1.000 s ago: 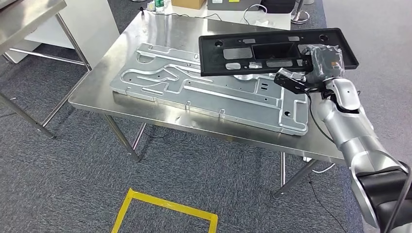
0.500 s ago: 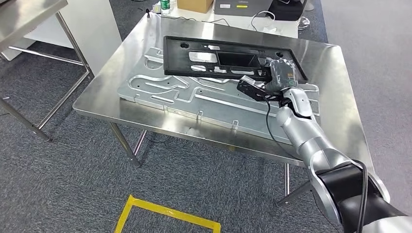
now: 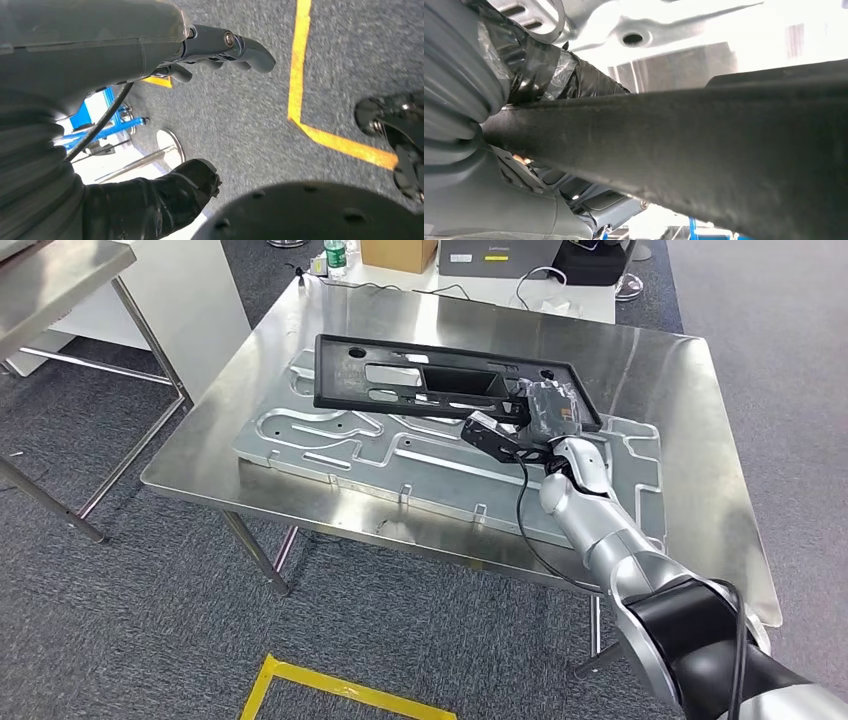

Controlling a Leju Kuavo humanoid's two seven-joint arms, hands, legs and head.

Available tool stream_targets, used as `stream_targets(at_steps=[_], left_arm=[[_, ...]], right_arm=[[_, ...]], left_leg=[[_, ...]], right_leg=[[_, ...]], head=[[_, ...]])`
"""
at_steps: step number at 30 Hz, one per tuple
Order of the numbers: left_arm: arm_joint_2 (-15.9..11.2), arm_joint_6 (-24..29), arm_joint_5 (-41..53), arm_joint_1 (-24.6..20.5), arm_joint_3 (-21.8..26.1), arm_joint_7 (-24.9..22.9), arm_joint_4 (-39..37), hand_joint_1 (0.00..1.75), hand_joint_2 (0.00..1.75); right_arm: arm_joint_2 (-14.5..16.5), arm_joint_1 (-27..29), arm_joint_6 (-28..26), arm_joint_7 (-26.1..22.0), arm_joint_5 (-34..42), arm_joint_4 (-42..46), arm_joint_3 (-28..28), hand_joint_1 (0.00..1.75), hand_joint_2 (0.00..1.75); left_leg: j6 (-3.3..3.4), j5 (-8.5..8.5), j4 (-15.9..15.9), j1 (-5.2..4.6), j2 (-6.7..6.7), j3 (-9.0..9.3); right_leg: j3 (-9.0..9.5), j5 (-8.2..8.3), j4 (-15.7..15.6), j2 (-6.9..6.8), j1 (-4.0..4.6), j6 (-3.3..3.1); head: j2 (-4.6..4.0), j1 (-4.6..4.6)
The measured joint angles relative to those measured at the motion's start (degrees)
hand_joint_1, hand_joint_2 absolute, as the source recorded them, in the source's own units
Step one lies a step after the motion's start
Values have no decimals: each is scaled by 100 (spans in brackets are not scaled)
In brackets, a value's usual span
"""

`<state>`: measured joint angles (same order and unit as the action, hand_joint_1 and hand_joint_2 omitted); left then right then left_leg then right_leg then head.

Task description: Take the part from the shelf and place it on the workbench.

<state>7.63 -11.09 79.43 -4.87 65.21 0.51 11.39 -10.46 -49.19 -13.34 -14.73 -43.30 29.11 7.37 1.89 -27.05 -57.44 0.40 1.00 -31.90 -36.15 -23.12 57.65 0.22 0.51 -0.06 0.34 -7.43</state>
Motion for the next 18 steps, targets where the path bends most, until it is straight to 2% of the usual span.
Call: stream_targets(at_steps=[4,14,18], left_arm=[[-28,-56,-34,2,26,-57,0,0,175],[-58,-84,-91,14,109,-84,0,0,175],[-61,-85,-90,19,110,-95,0,0,175]], right_arm=[[4,61,-79,78,-4,-176,0,175,175],[-38,300,-265,683,-342,-598,1,175,175],[-113,323,-174,1156,-555,-758,4,0,0]], left_leg=[[-7,-4,22,0,0,11],[-18,-1,29,-7,-8,24],[-17,-1,27,-20,-9,26]], right_leg=[[-2,-11,5,0,2,-16],[1,-10,16,9,-2,-20],[6,-10,16,7,-13,-19]], head=[[0,0],[-1,-1],[-1,-1]])
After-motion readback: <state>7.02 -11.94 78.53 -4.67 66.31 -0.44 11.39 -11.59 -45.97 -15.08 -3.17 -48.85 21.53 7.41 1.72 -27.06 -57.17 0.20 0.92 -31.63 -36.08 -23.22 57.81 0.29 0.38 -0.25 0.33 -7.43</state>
